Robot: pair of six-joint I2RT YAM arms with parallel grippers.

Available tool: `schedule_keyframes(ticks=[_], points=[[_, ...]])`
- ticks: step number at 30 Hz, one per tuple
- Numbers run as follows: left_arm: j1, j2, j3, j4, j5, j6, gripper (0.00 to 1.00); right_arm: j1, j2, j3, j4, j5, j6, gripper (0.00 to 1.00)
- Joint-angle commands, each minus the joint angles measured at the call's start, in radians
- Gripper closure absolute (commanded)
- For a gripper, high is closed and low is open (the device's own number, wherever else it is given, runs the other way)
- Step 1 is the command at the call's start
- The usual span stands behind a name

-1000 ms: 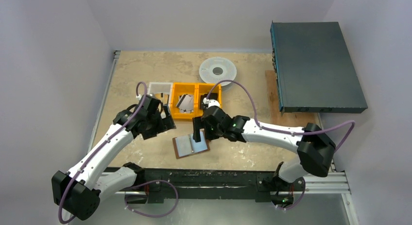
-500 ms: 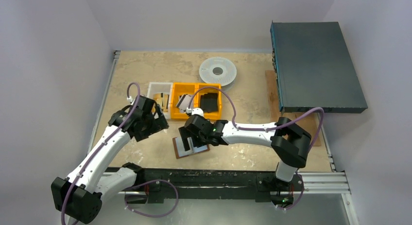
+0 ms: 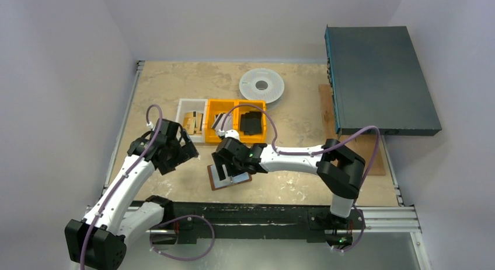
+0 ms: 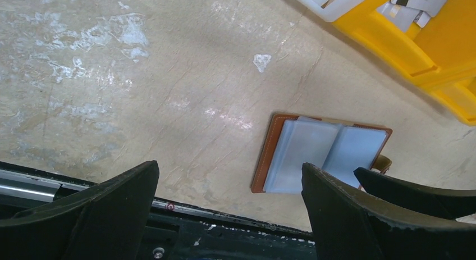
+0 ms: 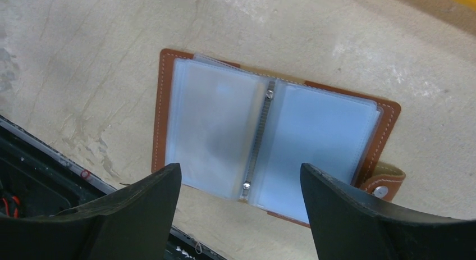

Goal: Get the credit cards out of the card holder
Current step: Remove the credit card from the card holder.

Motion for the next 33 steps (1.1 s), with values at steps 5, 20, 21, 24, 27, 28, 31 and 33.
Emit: schedule_keyframes(ticks=[5, 20, 21, 24, 27, 28, 31, 33], points=[[0.024, -0.022, -0.029, 0.047, 0.028, 0.025, 0.01, 0.021, 0.078, 0.131, -0.032, 0.003, -0.01, 0.29], [0.041, -0.016, -0.062, 0.085, 0.069, 0.043, 0.01, 0.024, 0.193, 0.191, -0.1, 0.012, 0.007, 0.39], [0.041, -0.012, -0.065, 0.089, 0.073, 0.045, 0.01, 0.024, 0.195, 0.185, -0.094, -0.002, 0.01, 0.42], [0.041, -0.004, -0.07, 0.104, 0.094, 0.052, 0.02, 0.024, 0.197, 0.172, -0.094, -0.027, 0.024, 0.46], [0.042, 0.01, -0.076, 0.127, 0.149, 0.065, 0.02, 0.023, 0.197, 0.162, -0.094, -0.028, 0.037, 0.54], [0.041, 0.014, -0.078, 0.136, 0.165, 0.07, 0.03, 0.021, 0.194, 0.155, -0.088, -0.032, 0.04, 0.58], [0.039, 0.03, -0.098, 0.18, 0.246, 0.08, 0.04, 0.013, 0.187, 0.132, -0.069, -0.046, 0.049, 0.68], [0.039, 0.035, -0.117, 0.209, 0.288, 0.076, 0.06, -0.001, 0.177, 0.103, -0.046, -0.068, 0.058, 0.75]])
